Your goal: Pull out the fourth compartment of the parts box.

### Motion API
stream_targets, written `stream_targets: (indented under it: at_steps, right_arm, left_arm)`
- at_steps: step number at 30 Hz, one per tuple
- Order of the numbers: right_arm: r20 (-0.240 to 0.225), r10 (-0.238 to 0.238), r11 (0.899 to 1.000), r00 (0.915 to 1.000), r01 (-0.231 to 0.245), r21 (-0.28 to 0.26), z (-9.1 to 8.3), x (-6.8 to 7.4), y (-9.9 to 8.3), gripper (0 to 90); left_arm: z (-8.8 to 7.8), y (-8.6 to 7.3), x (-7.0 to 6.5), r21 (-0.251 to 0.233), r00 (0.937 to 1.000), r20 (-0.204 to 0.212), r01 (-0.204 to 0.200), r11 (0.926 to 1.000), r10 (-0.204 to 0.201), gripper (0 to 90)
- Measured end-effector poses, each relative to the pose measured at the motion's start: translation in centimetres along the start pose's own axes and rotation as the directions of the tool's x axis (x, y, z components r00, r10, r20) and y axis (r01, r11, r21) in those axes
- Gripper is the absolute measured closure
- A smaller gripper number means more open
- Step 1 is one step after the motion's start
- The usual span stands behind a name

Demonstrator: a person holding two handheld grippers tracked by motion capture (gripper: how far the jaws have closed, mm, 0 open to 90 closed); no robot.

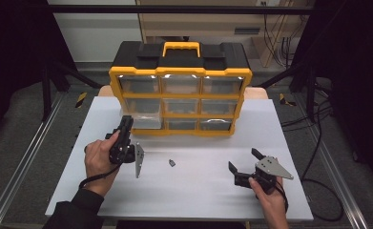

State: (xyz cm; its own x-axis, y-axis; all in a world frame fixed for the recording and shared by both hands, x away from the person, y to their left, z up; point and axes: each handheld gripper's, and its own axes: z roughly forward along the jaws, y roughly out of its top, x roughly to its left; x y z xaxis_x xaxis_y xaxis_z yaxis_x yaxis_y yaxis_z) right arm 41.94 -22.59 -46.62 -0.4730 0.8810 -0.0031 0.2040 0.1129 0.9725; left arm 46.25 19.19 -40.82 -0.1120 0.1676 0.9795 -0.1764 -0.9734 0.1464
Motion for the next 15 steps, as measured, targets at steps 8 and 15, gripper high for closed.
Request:
stream_targets:
  at_steps: [8, 15]
  right_arm:
    - [0.0, 0.002, 1.0, 1.0, -0.002, 0.0, 0.0, 0.02, -0.01, 2.5]
    - [0.001, 0.0, 1.0, 1.0, 0.0, 0.0, -0.01, 0.02, 0.0, 2.5]
  left_arm:
    - [-0.4, 0.04, 0.06, 0.002, 1.0, 0.002, 0.001, 1.0, -0.001, 78.4]
    - [-0.97, 0.05, 0.02, -0.003, 0.9999, 0.0, 0.013, 0.9999, -0.013, 78.2]
